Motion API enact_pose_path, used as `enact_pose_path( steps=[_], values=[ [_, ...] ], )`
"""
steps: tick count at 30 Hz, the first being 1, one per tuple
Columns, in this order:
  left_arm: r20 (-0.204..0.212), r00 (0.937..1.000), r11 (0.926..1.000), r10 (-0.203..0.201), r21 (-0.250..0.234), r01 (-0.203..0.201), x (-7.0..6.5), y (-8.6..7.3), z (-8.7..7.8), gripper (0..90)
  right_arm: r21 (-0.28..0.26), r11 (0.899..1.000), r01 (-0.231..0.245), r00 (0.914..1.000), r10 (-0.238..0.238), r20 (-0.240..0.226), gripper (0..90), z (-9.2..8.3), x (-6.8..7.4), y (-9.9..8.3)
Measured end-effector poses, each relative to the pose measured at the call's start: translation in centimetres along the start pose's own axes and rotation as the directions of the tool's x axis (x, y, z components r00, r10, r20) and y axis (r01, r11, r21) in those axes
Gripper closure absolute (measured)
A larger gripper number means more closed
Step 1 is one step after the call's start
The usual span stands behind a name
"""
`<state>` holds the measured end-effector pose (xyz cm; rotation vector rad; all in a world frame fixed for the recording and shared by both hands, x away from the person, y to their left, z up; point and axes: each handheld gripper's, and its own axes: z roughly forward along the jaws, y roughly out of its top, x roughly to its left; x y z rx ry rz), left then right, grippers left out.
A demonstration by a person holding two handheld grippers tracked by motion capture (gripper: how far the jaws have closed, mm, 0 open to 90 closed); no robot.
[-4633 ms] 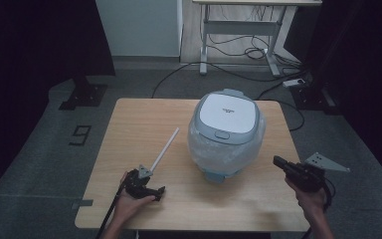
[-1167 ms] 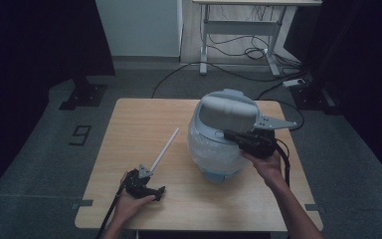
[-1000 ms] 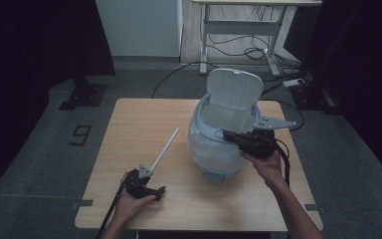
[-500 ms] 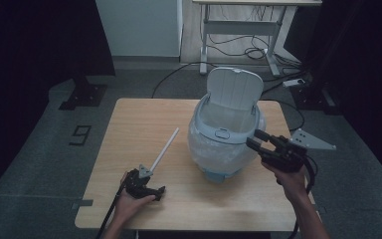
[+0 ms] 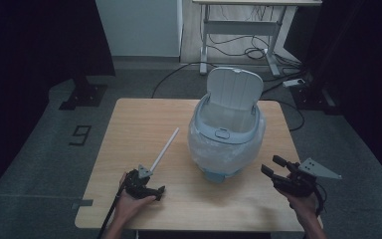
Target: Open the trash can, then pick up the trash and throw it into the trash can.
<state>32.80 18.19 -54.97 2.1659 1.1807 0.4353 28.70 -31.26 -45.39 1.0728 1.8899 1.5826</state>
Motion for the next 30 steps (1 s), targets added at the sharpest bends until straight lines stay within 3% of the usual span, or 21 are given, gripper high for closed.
enact_pose_path(
  steps=[3,7,12,17,30],
  values=[
    [0.000,1.0000,1.0000,-0.001,0.000,0.001,0.0,0.0,0.0,0.0,0.071,0.997,-0.031,0.9994,0.030,0.014,33.9,1.0,-1.0,-2.3],
    [0.002,1.0000,1.0000,0.000,-0.002,0.000,0.0,0.0,-0.1,0.2,0.106,0.993,-0.059,0.9982,0.057,0.019,33.9,1.6,-1.6,-3.3],
    [0.007,1.0000,0.9999,-0.002,-0.013,0.002,-0.1,0.1,-0.4,2.9,0.117,0.991,-0.070,0.9974,0.067,0.027,33.9,1.8,-1.7,-3.8],
    [0.012,0.9999,0.9978,-0.006,-0.066,0.007,-0.2,0.5,-1.5,4.1,0.131,0.989,-0.073,0.9971,0.069,0.031,33.9,1.7,-1.8,-4.4],
    [0.001,0.9995,0.9861,-0.030,-0.163,0.030,0.3,1.4,-3.7,10.7,0.181,0.979,-0.095,0.9949,0.087,0.051,33.9,2.1,-2.3,-5.9]
  ],
)
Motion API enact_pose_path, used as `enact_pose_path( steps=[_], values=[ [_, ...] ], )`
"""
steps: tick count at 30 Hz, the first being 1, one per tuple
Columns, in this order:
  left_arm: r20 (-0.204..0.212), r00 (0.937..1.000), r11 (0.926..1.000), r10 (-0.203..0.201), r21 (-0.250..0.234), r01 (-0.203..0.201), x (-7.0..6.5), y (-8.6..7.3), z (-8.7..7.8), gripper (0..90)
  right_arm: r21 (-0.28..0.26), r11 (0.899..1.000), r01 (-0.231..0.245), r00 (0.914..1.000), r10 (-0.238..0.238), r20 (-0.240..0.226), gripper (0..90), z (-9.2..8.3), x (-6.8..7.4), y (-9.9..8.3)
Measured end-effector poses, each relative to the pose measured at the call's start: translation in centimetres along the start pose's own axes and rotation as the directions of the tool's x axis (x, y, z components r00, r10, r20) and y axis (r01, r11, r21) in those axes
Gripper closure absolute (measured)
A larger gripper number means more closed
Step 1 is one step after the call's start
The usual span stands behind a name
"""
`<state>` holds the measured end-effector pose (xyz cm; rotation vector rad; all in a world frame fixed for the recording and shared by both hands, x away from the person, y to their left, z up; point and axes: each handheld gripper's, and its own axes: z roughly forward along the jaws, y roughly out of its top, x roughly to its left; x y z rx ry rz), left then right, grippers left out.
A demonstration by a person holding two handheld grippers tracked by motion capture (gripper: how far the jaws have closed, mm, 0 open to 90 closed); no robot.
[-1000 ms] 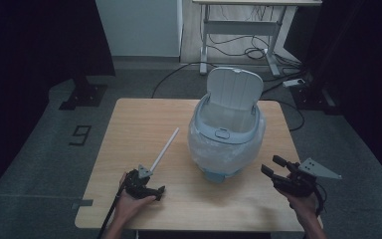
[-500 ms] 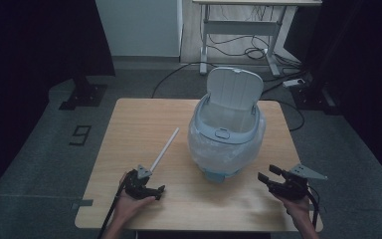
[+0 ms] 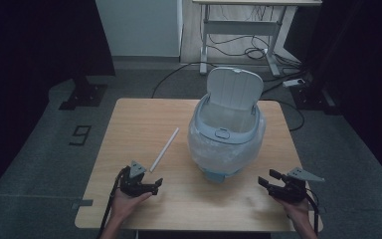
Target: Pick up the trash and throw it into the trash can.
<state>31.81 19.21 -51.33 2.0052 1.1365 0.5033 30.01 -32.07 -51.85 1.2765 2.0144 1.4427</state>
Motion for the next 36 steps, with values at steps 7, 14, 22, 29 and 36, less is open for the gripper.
enact_pose_path(
  steps=[7,14,22,29,36],
  values=[
    [-0.014,0.9999,0.9999,-0.003,-0.011,0.003,0.6,0.8,0.0,13.8,0.025,1.000,0.002,1.0000,-0.002,0.003,33.9,0.5,0.2,-0.4],
    [-0.024,0.9997,1.0000,-0.001,0.005,0.001,1.3,2.0,0.5,15.5,0.033,0.999,-0.012,0.9999,0.011,0.006,34.0,0.7,0.1,-0.6],
    [-0.047,0.9981,0.9991,-0.041,0.008,0.041,2.5,3.0,2.0,16.4,0.016,1.000,-0.011,0.9998,0.011,0.016,34.6,0.5,0.1,-0.7],
    [-0.037,0.9960,0.9965,-0.081,0.017,0.081,4.1,4.1,4.1,17.8,0.031,0.999,-0.008,0.9999,0.008,0.013,34.6,0.8,0.1,-0.8],
    [-0.043,0.9969,0.9965,-0.066,0.049,0.068,4.3,5.2,6.4,17.7,0.033,0.999,-0.008,0.9999,0.007,0.015,34.5,0.8,0.0,-0.9]
  ],
)
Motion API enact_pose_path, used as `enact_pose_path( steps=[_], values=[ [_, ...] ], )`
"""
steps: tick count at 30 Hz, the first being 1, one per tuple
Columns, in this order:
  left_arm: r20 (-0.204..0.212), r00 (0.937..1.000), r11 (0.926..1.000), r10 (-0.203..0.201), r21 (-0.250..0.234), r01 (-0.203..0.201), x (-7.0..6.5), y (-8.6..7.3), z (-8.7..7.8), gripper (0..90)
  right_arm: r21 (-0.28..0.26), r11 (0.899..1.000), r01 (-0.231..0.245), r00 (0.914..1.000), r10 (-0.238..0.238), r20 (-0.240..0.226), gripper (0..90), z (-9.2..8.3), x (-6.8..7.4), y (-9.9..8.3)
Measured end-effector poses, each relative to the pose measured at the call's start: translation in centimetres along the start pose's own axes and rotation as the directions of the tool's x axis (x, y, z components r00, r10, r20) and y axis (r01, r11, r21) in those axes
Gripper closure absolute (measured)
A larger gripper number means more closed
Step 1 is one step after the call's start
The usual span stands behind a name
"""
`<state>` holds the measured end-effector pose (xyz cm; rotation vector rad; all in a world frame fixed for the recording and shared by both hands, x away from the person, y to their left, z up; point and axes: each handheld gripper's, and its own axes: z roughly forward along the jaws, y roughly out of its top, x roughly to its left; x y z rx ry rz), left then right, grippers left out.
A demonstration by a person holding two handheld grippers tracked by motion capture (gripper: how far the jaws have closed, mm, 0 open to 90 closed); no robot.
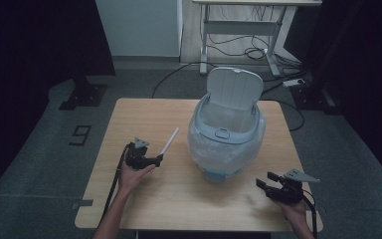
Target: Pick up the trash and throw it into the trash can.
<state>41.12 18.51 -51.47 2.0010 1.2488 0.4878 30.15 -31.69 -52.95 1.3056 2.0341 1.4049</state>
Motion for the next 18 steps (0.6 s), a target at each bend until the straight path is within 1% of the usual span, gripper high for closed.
enact_pose_path(
  steps=[4,8,12,14,15,18],
  values=[
    [-0.009,1.0000,0.9995,-0.001,0.030,0.001,0.1,0.2,1.5,18.1,0.005,1.000,-0.001,1.0000,0.001,-0.001,34.6,0.1,-0.1,-0.1],
    [-0.005,1.0000,0.9986,-0.005,0.053,0.005,0.0,-0.2,2.9,20.7,0.008,1.000,0.003,1.0000,-0.003,0.001,34.6,0.1,0.0,-0.1],
    [-0.003,1.0000,0.9973,-0.002,0.074,0.002,-0.3,-0.3,3.5,26.1,0.006,1.000,-0.005,1.0000,0.005,-0.003,34.5,0.1,-0.1,-0.1],
    [-0.013,0.9999,0.9965,0.000,0.084,0.001,-0.4,-0.4,3.7,31.0,0.000,1.000,-0.017,0.9999,0.017,-0.004,34.5,0.1,-0.1,-0.1],
    [-0.024,0.9997,0.9966,0.004,0.082,-0.002,-0.5,-0.4,3.8,32.9,0.000,1.000,-0.018,0.9998,0.018,-0.004,34.5,0.1,-0.2,-0.1],
    [-0.027,0.9996,0.9964,-0.009,0.083,0.012,-0.4,-0.2,3.8,38.4,0.004,1.000,-0.017,0.9999,0.017,0.001,34.5,0.1,-0.3,-0.2]
  ],
)
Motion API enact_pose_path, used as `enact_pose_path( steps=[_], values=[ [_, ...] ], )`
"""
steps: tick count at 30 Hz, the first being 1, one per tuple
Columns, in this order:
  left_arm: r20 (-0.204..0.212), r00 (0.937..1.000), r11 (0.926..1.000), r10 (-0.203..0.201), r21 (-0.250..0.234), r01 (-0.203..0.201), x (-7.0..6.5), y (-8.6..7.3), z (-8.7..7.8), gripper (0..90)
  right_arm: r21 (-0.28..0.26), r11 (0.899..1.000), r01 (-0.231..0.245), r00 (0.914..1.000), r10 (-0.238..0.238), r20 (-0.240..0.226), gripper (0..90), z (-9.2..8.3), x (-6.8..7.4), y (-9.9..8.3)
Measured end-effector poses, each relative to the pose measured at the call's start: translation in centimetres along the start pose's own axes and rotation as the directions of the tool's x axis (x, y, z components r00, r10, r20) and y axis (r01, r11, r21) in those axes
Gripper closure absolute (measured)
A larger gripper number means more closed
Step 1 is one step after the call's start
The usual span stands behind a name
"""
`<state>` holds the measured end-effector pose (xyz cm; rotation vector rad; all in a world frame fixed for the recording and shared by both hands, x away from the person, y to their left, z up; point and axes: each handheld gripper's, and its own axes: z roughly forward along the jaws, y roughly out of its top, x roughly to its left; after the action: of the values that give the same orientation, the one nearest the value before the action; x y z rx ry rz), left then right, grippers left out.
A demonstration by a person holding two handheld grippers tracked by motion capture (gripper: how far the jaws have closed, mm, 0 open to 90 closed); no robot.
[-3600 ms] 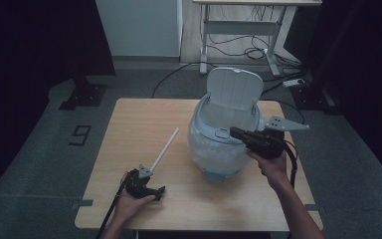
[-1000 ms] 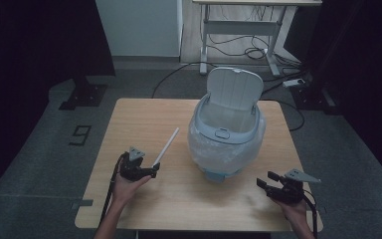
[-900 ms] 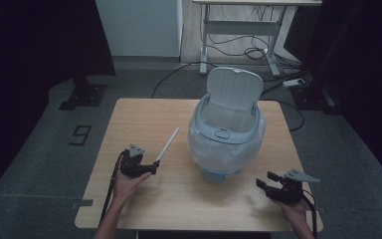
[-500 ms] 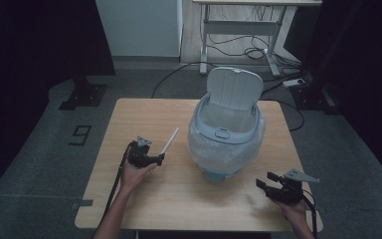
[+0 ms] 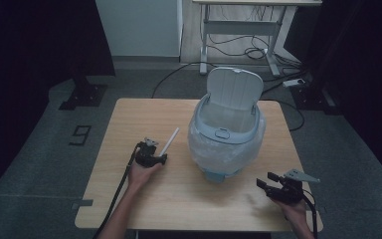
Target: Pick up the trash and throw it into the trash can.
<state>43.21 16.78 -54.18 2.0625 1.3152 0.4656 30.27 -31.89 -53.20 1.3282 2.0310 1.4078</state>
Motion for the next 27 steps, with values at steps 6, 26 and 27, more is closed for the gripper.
enact_pose_path(
  steps=[6,26,27],
  values=[
    [-0.014,0.9994,0.9994,0.033,-0.012,-0.033,0.1,-0.4,-0.3,54.2,0.003,1.000,0.003,1.0000,-0.003,0.002,34.5,0.0,0.0,-0.1],
    [0.059,0.9982,0.9980,-0.008,-0.062,0.012,1.8,-1.2,-2.3,80.1,0.020,1.000,0.015,0.9998,-0.015,0.012,34.6,0.1,0.1,-0.3],
    [0.067,0.9976,0.9966,-0.017,-0.079,0.022,2.0,-1.1,-2.8,80.1,0.019,1.000,0.012,0.9998,-0.013,0.013,34.6,0.1,0.0,-0.3]
  ],
)
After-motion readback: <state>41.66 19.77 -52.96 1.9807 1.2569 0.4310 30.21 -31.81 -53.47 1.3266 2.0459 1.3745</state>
